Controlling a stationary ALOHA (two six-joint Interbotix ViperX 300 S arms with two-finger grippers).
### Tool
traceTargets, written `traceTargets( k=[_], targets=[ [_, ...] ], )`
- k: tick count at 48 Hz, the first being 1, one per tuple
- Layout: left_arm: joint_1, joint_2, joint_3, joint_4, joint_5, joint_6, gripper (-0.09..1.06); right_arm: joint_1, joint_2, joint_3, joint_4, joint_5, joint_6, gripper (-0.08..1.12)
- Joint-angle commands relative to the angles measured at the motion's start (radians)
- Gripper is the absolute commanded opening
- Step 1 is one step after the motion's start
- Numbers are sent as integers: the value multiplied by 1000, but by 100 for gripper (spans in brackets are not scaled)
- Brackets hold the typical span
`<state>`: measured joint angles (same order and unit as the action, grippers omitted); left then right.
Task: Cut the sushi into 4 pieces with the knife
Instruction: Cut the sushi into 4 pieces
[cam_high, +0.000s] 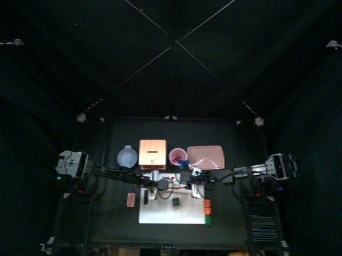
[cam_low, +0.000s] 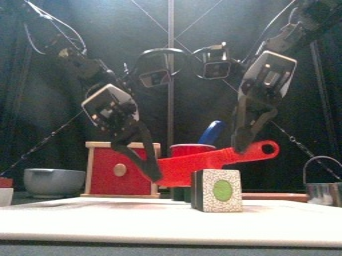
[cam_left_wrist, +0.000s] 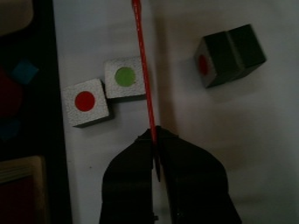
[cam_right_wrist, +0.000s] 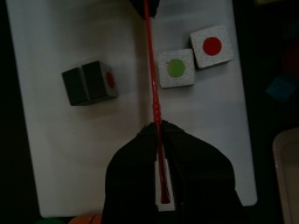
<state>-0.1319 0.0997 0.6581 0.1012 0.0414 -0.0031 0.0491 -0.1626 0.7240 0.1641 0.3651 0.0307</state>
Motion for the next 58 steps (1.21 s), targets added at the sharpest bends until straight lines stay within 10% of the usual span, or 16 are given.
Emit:
traceTargets(
  k=[1,25,58],
  targets=[
    [-46,-25,-40,-20,-6,3,40,14,-32,-2,32,-5,2,34],
    [-110,8,-63,-117,-12,5,40,34,-12,38,71,-15,2,34],
    [-117,14,-69,-124,5,3,40,41,6,31,72,-25,2,34]
  ],
)
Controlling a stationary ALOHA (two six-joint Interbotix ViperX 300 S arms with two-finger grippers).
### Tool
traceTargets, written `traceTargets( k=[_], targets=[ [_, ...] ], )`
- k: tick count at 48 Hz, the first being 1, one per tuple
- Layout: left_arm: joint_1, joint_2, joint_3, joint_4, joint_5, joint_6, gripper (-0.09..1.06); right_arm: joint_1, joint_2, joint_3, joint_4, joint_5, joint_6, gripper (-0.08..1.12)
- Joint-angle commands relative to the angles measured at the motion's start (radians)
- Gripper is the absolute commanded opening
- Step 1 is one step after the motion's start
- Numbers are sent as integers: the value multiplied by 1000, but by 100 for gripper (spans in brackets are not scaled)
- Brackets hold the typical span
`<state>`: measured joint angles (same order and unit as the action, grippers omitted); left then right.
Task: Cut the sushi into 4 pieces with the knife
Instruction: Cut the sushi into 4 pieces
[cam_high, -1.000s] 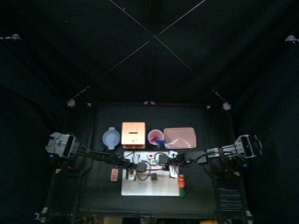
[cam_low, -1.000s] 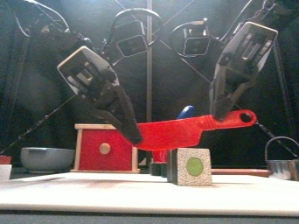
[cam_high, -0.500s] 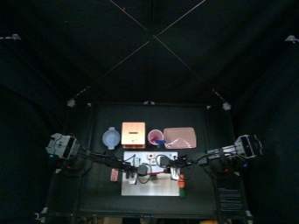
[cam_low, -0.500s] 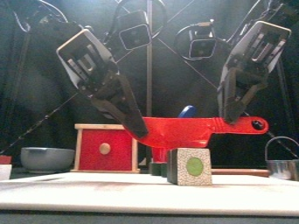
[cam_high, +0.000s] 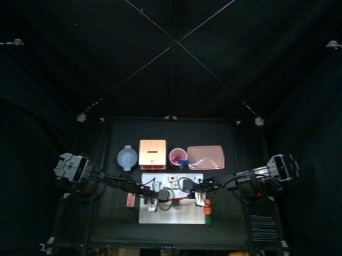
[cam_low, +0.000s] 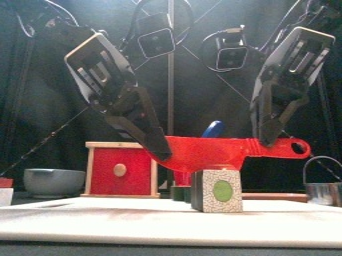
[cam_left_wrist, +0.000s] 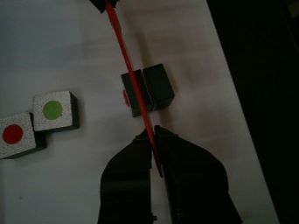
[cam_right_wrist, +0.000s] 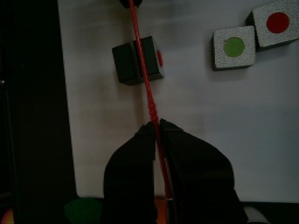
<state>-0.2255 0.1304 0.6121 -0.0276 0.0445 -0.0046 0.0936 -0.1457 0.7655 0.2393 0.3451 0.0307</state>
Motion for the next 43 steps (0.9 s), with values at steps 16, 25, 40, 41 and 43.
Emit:
traceTargets(
  k=[16,25,40,41,43],
  targets=[
    [-34,2,-34,5,0,3,40,12,-2,0,5,-32,2,34],
    [-35,15,-32,-5,2,6,40,14,2,0,6,-32,2,34],
    [-32,40,-31,-3,2,8,40,14,14,-2,6,-43,2,34],
    [-31,44,-31,-3,3,8,40,14,18,0,6,-44,2,34],
    [-29,54,-32,-3,2,8,40,14,28,-2,6,-46,2,34]
  ],
)
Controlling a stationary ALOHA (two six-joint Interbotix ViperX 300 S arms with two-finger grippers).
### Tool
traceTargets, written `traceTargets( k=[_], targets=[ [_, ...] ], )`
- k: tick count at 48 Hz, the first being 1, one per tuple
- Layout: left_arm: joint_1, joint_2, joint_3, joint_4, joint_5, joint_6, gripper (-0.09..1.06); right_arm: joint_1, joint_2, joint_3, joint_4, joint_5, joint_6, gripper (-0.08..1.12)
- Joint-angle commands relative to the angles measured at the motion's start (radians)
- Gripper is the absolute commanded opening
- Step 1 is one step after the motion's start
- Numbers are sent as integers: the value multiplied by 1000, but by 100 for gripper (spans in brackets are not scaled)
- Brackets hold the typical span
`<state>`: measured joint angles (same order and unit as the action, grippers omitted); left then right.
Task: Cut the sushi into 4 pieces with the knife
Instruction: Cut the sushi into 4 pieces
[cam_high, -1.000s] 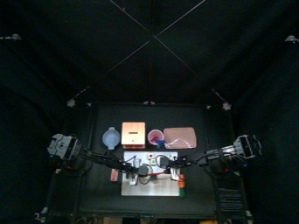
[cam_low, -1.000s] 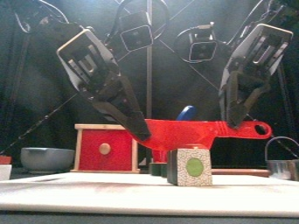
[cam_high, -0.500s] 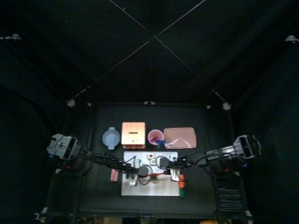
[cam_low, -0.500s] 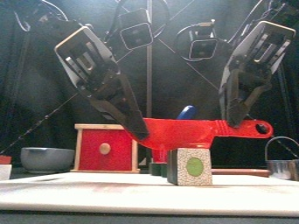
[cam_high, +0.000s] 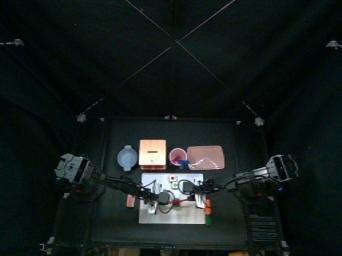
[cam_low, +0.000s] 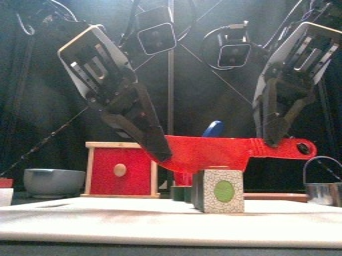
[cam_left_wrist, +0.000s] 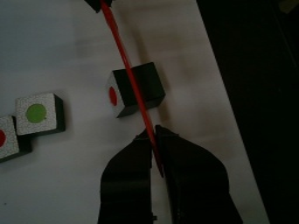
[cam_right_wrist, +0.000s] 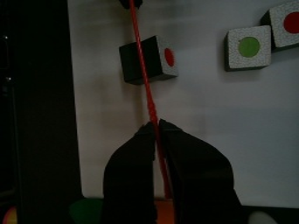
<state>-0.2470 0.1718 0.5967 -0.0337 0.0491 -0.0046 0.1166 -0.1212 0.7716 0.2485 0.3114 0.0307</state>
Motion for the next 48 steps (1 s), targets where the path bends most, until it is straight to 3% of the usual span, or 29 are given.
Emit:
traceTargets(
  k=[1,13,20,29,39,48],
  targets=[
    [-8,17,-15,3,-2,8,40,-9,6,-8,-3,-12,2,34],
    [-6,109,-17,2,2,8,40,-5,91,0,5,-17,3,34],
    [-5,117,-26,3,17,6,40,-5,117,-5,6,-20,3,34],
    [28,109,-26,12,25,9,40,-12,114,-12,-8,-21,2,34],
    [86,103,-31,57,38,8,40,-57,103,-25,-57,-21,2,34],
    [129,87,-32,67,40,9,38,-78,89,-28,-77,-18,2,34]
  ],
)
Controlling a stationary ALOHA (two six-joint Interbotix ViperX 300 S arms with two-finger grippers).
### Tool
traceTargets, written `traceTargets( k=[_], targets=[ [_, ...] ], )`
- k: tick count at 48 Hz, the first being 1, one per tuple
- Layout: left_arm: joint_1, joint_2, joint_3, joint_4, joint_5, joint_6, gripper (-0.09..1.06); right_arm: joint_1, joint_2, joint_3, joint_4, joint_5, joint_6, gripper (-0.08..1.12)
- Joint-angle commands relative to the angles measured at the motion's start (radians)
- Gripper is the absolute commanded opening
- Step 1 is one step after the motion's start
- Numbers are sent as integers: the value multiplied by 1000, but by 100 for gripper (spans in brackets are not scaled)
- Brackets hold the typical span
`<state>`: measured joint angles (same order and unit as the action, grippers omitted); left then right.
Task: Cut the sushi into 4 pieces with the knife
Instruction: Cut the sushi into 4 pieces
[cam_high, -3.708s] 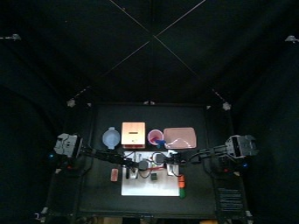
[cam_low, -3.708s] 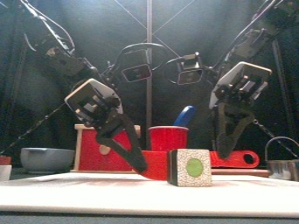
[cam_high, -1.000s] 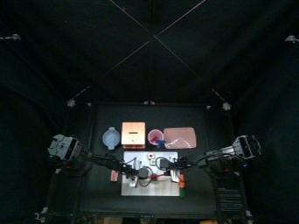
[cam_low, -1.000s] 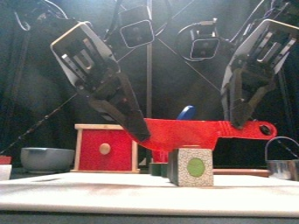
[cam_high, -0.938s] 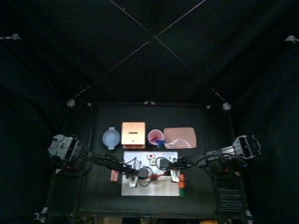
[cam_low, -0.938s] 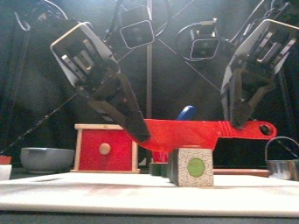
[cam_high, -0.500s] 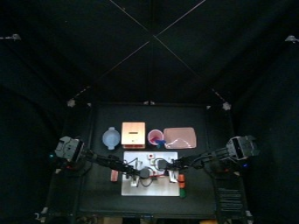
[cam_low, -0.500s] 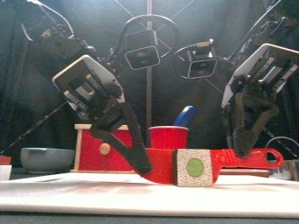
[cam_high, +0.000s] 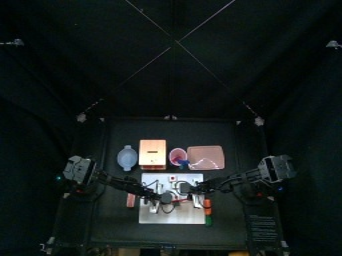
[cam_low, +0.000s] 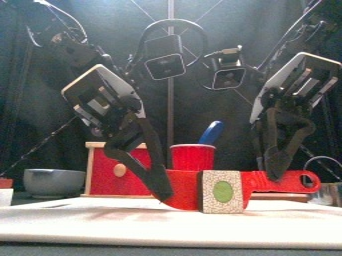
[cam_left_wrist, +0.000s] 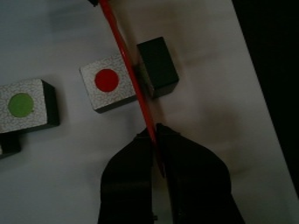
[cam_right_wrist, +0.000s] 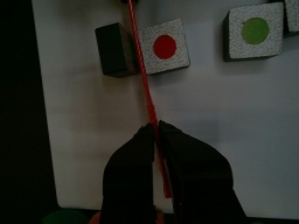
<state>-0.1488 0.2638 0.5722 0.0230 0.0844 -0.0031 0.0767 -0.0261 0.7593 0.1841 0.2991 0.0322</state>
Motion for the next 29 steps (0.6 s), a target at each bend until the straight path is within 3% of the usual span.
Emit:
traceTargets(
  k=[1,11,18,29],
  targets=[
    [34,-6,-8,11,5,8,38,-38,-9,-15,-12,-6,0,34],
    [43,-23,-8,40,5,11,39,-37,-18,-17,-12,-5,0,34],
    [41,-38,-17,38,3,9,43,-32,-40,-31,-8,-5,0,34],
    [34,-87,-25,25,5,5,63,-31,-92,-41,-6,0,2,34]
  ],
)
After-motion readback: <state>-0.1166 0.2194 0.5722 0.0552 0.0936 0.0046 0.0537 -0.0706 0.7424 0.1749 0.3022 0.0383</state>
